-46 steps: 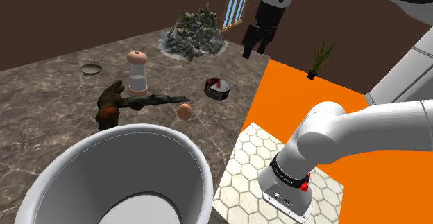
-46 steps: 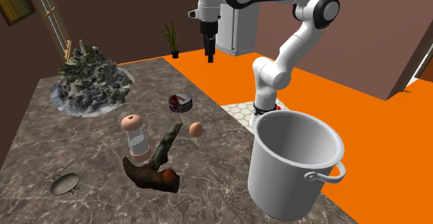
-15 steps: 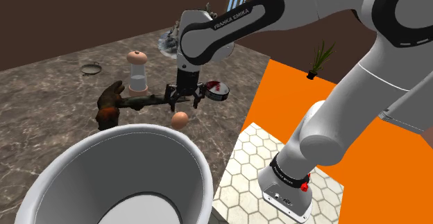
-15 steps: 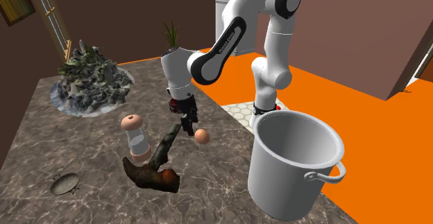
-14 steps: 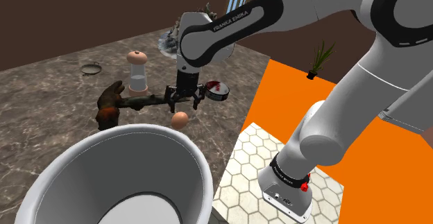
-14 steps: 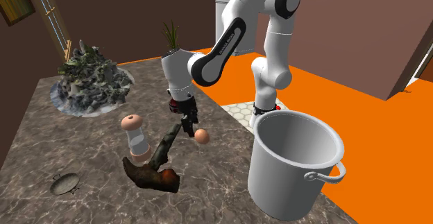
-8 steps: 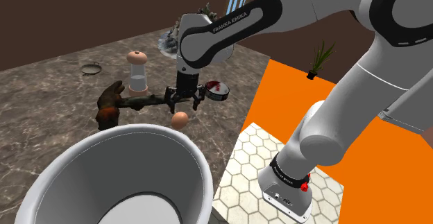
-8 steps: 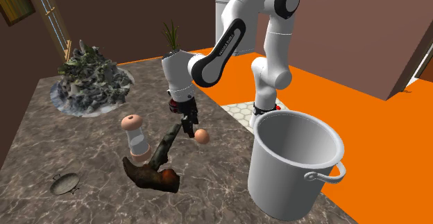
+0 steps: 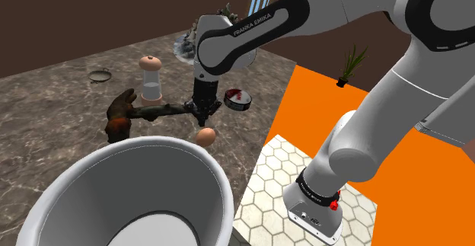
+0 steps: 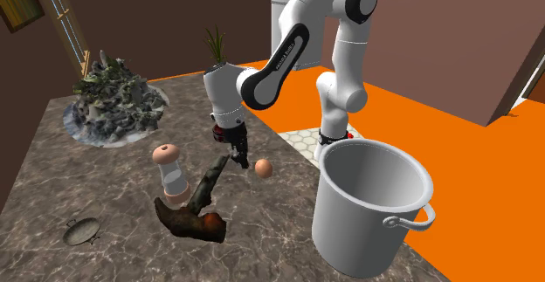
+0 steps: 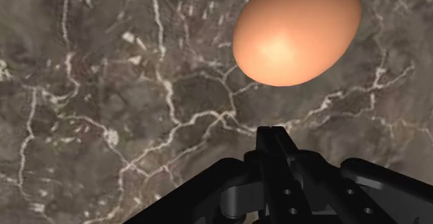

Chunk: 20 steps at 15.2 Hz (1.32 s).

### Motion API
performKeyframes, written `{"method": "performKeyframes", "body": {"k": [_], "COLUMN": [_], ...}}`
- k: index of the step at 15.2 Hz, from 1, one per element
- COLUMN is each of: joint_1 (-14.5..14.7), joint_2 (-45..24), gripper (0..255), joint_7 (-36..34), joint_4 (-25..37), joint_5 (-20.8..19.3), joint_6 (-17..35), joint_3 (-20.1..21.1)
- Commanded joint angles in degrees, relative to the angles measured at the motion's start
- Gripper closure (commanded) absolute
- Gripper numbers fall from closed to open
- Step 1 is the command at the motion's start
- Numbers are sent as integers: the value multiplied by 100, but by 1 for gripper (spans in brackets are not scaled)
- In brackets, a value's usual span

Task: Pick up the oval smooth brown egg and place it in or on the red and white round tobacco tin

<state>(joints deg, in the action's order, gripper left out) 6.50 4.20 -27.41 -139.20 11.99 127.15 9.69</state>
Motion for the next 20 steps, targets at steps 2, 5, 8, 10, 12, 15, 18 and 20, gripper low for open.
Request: {"method": "performKeyframes", "body": {"k": [2, 5, 8, 10, 12, 15, 18, 20], "joint_1": [0, 61, 216, 273, 256, 243, 230, 230], "joint_2": [0, 269, 961, 1259, 1164, 1007, 858, 858], "gripper": [255, 0, 0, 0, 0, 0, 0, 0], "joint_7": [0, -508, -2106, -3050, -3064, -3093, -3125, -3125], "joint_4": [0, -203, -641, -768, -855, -975, -1069, -1069], "joint_5": [0, -114, -447, -611, -622, -652, -688, -688], "joint_6": [0, 44, 25, -83, 97, 370, 609, 609], "joint_3": [0, 105, 547, 890, 920, 949, 972, 972]}}
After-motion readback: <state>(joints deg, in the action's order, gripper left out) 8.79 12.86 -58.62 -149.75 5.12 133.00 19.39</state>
